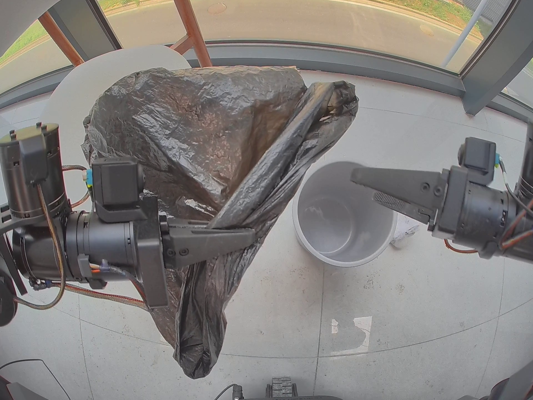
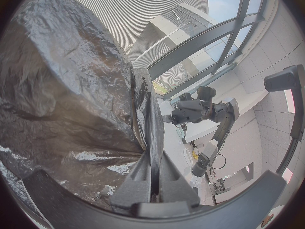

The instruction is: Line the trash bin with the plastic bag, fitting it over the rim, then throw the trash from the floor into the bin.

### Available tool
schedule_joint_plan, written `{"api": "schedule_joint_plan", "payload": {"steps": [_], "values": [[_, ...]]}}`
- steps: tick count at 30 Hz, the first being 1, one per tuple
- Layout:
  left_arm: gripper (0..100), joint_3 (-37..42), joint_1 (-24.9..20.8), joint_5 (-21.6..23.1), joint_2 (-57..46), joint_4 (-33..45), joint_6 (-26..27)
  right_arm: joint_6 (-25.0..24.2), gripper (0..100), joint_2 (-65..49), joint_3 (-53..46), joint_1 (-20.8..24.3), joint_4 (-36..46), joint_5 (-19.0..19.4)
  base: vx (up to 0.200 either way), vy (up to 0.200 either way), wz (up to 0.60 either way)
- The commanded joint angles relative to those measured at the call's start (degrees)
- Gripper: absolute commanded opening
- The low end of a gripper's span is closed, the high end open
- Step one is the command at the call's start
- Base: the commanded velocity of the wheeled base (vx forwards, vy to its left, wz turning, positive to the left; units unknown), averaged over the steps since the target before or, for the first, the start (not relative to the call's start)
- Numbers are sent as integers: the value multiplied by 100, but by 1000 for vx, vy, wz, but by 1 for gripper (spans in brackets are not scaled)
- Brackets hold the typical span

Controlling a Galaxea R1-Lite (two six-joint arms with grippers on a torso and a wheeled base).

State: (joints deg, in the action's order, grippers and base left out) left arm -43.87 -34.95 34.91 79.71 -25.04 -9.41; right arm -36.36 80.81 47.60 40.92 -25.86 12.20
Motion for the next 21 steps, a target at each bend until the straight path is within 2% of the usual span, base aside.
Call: {"api": "schedule_joint_plan", "payload": {"steps": [1, 7, 12, 21], "values": [[0, 177, -73, -2, -35, -19, 9, 24, 100, 559, 311, 21, -25, -34, 0, 0, 0], [0, 221, -73, -11, -61, -19, 9, 24, 100, 752, 557, -23, 10, -34, 0, 0, 0], [0, 300, -73, -2, -228, -1, 1, 42, 100, 1033, 636, -14, -69, -385, 0, 0, 0], [0, 380, -73, -116, -237, -10, 1, 24, 100, 1077, 715, 144, -60, -412, 0, 0, 0]]}}
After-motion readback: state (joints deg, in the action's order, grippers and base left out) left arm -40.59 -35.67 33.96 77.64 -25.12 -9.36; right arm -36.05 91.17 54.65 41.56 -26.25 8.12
